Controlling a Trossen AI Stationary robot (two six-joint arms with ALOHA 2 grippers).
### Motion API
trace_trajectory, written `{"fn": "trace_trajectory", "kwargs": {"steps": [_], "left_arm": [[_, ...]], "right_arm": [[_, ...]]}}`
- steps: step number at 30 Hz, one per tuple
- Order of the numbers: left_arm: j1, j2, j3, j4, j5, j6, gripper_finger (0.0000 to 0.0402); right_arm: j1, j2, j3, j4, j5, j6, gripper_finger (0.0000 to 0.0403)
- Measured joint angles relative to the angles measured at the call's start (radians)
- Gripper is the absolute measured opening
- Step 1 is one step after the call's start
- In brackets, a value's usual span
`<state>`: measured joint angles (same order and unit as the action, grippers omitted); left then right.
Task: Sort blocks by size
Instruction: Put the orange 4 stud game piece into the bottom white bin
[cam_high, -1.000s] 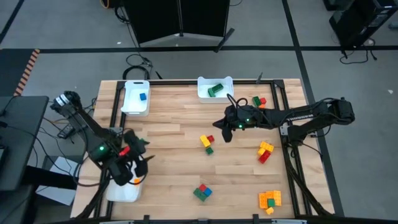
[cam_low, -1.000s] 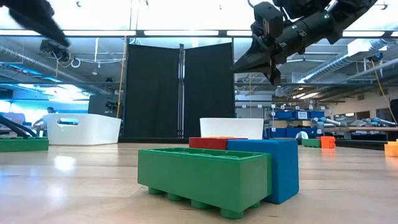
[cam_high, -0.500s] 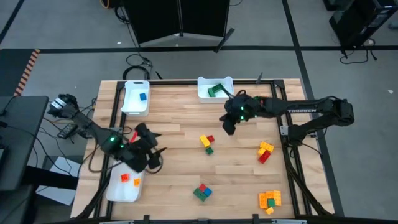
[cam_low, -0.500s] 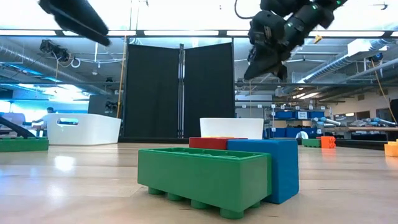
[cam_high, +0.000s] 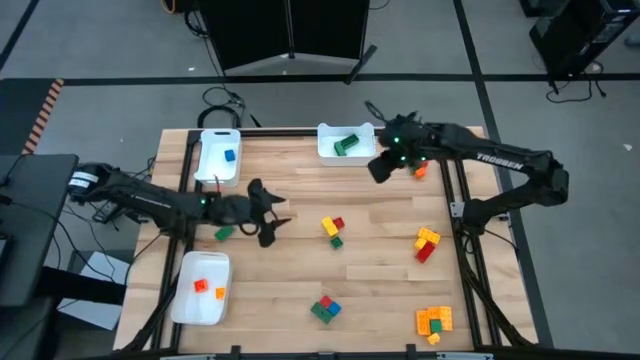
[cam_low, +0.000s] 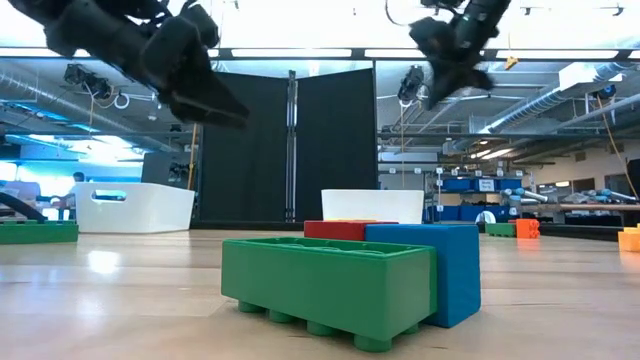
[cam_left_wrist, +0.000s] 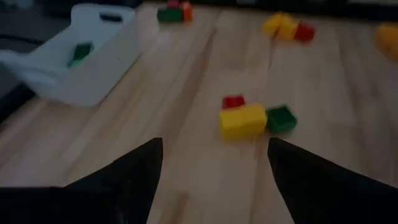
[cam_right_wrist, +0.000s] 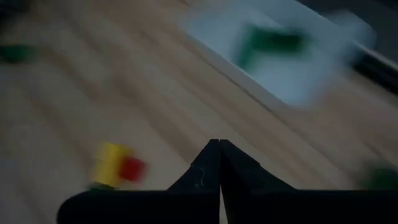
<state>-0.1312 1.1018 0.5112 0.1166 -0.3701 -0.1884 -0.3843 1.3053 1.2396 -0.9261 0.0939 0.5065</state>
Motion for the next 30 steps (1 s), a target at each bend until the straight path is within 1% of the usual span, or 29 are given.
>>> {"fn": "trace_trajectory", "kwargs": {"steps": [3, 6, 11, 15, 19, 24, 27, 30], "left_arm": [[0.063, -0.031, -0.036, -0.004, 0.067, 0.033, 0.03], [0.114, -0.061, -0.045, 0.005, 0.094, 0.077, 0.03], [0.169, -0.103, -0.045, -0.006, 0.132, 0.14, 0.03], [0.206, -0.159, -0.045, -0.107, 0.182, 0.155, 0.03], [0.23, -0.223, -0.045, -0.155, 0.219, 0.178, 0.03], [0.242, -0.261, -0.045, -0.218, 0.246, 0.247, 0.03], [0.256, -0.267, -0.045, -0.258, 0.246, 0.213, 0.03], [0.275, -0.267, -0.045, -0.24, 0.242, 0.181, 0.03]], "right_arm": [[-0.063, 0.001, 0.019, -0.19, 0.041, 0.072, 0.0009], [-0.169, 0.001, -0.001, -0.324, 0.008, 0.118, 0.0009], [-0.358, 0.002, -0.071, -0.321, -0.064, 0.145, 0.0017], [-0.45, 0.002, -0.103, -0.283, -0.086, 0.148, 0.0026], [-0.472, 0.002, -0.119, -0.254, -0.086, 0.156, 0.0024], [-0.469, 0.002, -0.122, -0.211, -0.084, 0.155, 0.0017], [-0.469, 0.002, -0.122, -0.2, -0.052, 0.164, 0.0018], [-0.469, 0.002, -0.122, -0.195, 0.002, 0.144, 0.0027]]}}
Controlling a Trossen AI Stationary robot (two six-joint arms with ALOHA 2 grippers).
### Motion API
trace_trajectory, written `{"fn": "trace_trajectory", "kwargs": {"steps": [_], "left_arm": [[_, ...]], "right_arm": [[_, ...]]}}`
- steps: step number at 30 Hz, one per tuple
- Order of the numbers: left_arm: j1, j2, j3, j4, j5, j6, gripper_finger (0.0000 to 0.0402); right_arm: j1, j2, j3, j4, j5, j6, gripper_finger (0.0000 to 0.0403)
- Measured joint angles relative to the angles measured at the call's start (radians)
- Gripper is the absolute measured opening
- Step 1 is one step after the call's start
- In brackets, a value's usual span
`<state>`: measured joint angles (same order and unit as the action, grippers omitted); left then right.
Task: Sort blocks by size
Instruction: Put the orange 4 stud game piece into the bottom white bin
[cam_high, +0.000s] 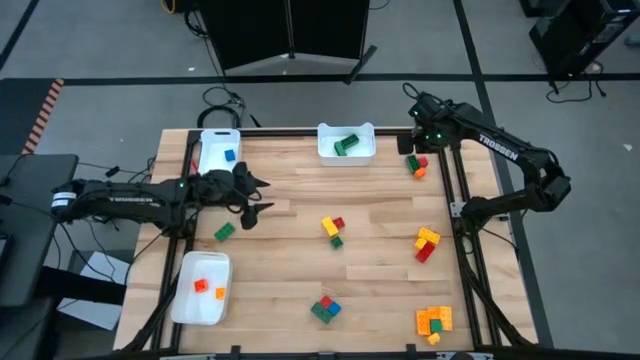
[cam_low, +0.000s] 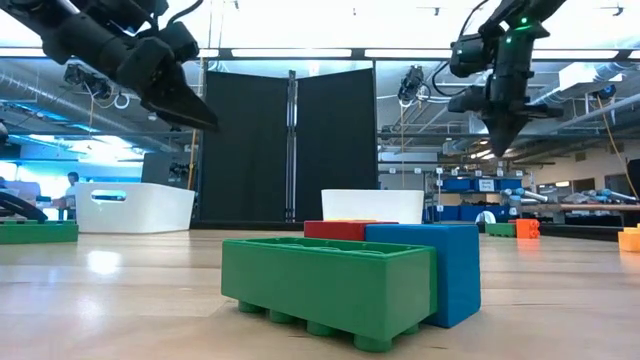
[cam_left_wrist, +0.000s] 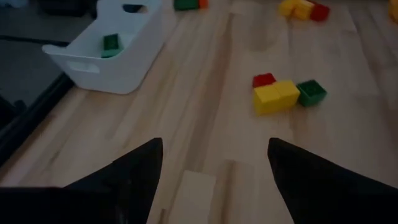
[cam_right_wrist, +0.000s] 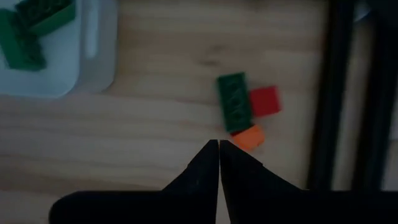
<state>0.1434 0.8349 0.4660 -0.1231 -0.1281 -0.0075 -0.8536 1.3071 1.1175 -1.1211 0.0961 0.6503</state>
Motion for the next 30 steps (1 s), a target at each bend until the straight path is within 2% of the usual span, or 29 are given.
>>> {"fn": "trace_trajectory", "kwargs": {"steps": [5, 13, 17, 25, 30], "left_arm": [[0.012, 0.003, 0.0, 0.036, -0.044, -0.029, 0.03], [0.012, 0.003, 0.0, 0.044, -0.08, -0.081, 0.03], [0.012, 0.003, 0.0, 0.047, -0.084, -0.097, 0.03], [0.012, 0.003, 0.0, 0.051, -0.084, -0.096, 0.03], [0.012, 0.003, 0.0, 0.05, -0.097, -0.096, 0.03]], "right_arm": [[-0.024, 0.002, -0.001, 0.004, 0.112, -0.015, 0.0042], [-0.034, 0.04, -0.002, 0.079, 0.06, -0.108, 0.0078], [-0.034, 0.088, -0.023, 0.117, 0.042, -0.121, 0.0119], [-0.034, 0.201, -0.178, 0.115, 0.032, -0.118, 0.0221], [-0.028, 0.206, -0.212, 0.065, 0.019, -0.127, 0.0255]]}}
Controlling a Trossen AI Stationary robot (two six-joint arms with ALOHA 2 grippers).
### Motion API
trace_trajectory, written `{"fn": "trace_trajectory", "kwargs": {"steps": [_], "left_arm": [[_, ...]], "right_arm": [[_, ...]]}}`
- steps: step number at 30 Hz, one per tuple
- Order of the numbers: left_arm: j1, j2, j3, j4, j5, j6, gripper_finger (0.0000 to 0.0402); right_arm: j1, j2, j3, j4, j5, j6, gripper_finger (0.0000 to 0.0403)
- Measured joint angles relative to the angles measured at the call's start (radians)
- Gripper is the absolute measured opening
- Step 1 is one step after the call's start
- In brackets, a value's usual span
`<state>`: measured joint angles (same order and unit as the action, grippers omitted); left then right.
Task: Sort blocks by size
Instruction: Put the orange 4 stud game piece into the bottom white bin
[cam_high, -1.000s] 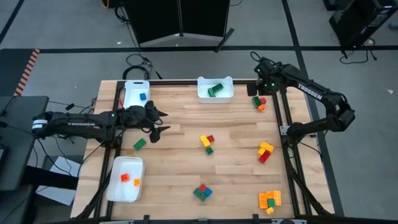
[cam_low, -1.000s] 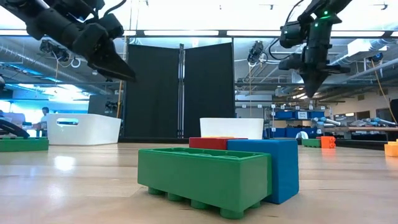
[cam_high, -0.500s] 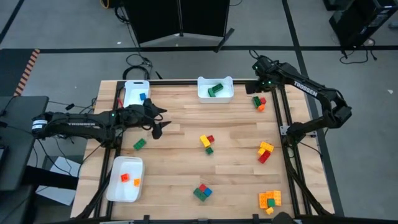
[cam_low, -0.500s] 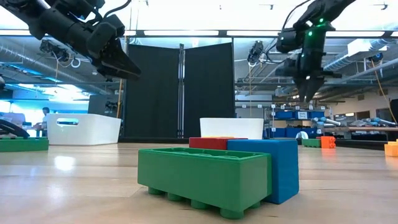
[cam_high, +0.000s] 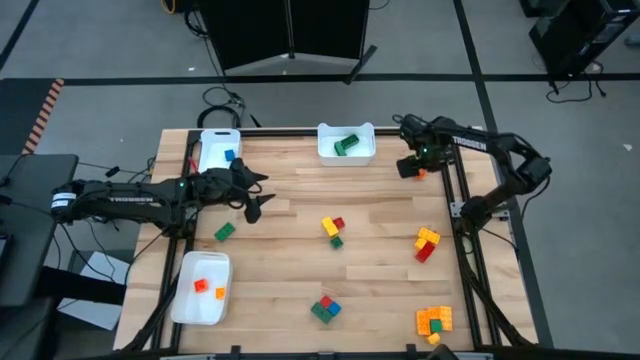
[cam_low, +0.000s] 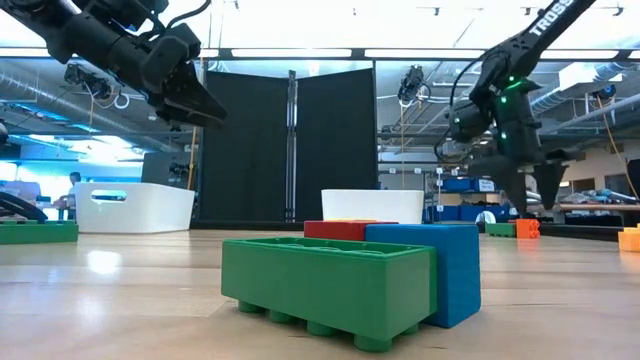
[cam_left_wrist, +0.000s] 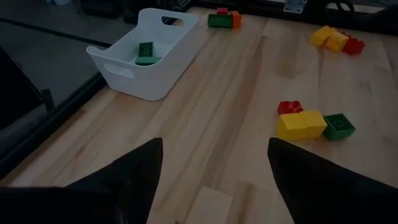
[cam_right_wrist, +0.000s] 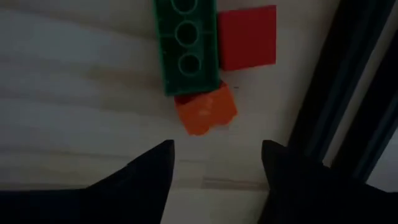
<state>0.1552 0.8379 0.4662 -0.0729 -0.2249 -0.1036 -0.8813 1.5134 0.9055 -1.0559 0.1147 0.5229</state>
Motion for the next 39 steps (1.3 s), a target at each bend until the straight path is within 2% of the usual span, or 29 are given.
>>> {"fn": "trace_trajectory", "kwargs": {"steps": [8, 15, 28, 32, 37, 39], "left_arm": [[0.0, 0.0, 0.0, 0.001, -0.003, 0.001, 0.03], [0.0, 0.0, 0.0, 0.001, -0.003, -0.002, 0.03], [0.0, 0.0, 0.0, 0.001, -0.003, -0.005, 0.03], [0.0, 0.0, 0.0, 0.001, -0.003, -0.005, 0.03], [0.0, 0.0, 0.0, 0.003, -0.003, -0.006, 0.03], [0.0, 0.0, 0.0, 0.01, -0.003, -0.011, 0.03]], "right_arm": [[0.001, -0.024, -0.013, 0.076, 0.038, -0.066, 0.0272], [-0.002, 0.027, -0.013, 0.11, 0.028, -0.226, 0.0257], [-0.006, 0.158, -0.013, 0.153, 0.026, -0.213, 0.0231], [-0.003, 0.162, -0.013, 0.155, 0.038, -0.215, 0.0209], [-0.004, 0.16, -0.012, 0.147, 0.042, -0.229, 0.0156], [-0.004, 0.16, -0.012, 0.142, 0.042, -0.23, 0.015]]}}
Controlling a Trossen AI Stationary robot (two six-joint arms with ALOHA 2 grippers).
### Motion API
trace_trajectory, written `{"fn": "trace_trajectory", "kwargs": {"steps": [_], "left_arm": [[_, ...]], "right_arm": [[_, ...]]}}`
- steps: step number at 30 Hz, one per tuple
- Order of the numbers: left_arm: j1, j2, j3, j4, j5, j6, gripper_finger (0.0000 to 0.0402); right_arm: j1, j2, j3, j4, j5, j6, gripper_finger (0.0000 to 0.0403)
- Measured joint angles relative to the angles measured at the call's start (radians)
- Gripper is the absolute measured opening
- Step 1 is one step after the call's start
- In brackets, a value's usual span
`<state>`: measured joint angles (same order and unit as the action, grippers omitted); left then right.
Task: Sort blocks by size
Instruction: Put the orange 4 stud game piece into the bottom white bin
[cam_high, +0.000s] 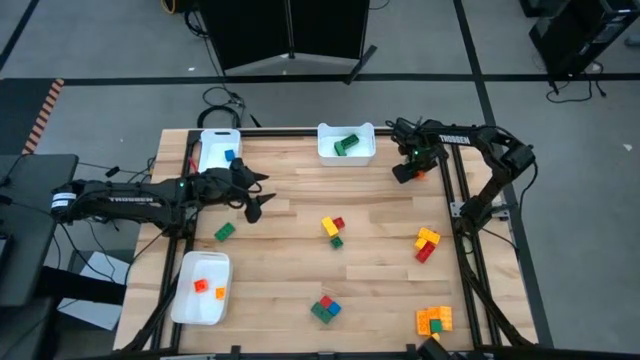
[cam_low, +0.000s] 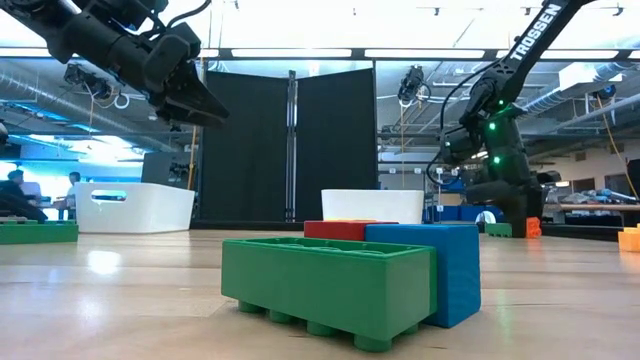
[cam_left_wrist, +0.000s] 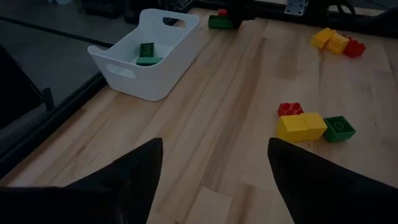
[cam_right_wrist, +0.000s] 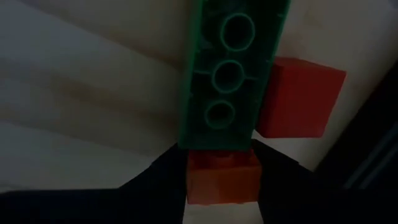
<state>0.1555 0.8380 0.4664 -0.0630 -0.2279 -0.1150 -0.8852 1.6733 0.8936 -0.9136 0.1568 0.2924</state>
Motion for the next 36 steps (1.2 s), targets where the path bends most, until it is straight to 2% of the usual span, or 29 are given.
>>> {"fn": "trace_trajectory", "kwargs": {"steps": [6, 16, 24, 27, 36], "left_arm": [[0.0, 0.0, 0.0, 0.061, 0.0, 0.006, 0.03], [0.0, 0.0, 0.0, 0.069, 0.0, 0.006, 0.03], [0.0, 0.0, 0.0, 0.072, 0.0, 0.006, 0.03], [0.0, 0.0, 0.0, 0.071, 0.0, 0.006, 0.03], [0.0, 0.0, 0.0, 0.071, 0.0, 0.006, 0.03]], "right_arm": [[0.007, -0.014, -0.002, -0.053, -0.02, 0.019, 0.015], [0.065, -0.194, -0.002, -0.121, -0.025, 0.097, 0.0156], [0.1, -0.311, -0.002, -0.103, -0.052, 0.163, 0.0156], [0.119, -0.327, -0.002, -0.084, -0.057, 0.188, 0.0156], [0.202, -0.33, -0.002, 0.015, -0.158, 0.296, 0.0157]]}}
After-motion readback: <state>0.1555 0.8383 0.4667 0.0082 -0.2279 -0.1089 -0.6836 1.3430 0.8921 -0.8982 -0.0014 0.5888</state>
